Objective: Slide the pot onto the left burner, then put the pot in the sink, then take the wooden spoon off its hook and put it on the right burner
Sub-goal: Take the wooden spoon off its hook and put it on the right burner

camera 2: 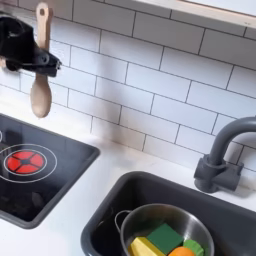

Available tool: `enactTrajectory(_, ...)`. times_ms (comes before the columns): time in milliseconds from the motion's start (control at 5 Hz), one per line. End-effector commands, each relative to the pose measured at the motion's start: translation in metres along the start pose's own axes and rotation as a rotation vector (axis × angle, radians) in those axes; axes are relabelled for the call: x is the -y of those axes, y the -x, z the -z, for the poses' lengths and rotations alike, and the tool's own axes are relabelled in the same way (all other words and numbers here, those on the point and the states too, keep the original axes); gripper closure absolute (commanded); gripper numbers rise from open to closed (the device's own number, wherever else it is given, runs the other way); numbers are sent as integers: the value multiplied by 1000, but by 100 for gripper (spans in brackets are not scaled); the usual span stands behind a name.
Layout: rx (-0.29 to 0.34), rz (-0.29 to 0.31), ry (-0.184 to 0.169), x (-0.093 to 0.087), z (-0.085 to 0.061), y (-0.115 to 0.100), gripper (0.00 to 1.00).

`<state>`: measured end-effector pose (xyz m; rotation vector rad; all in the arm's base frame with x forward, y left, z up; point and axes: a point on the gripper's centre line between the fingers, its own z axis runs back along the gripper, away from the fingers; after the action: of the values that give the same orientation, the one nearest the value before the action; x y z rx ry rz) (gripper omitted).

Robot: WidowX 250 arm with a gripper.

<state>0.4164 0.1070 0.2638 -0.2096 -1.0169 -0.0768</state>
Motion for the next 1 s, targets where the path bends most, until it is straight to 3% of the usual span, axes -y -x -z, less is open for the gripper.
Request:
enactTrajectory(0, -245, 1, -71, -9, 5, 44, 100)
enactTrajectory(200, -306, 15, -99, -12, 4, 53, 100)
enactTrajectory(400, -406, 23, -118, -13, 8, 67, 100)
enactTrajectory(800, -577, 5, -143, -26, 0, 98, 100)
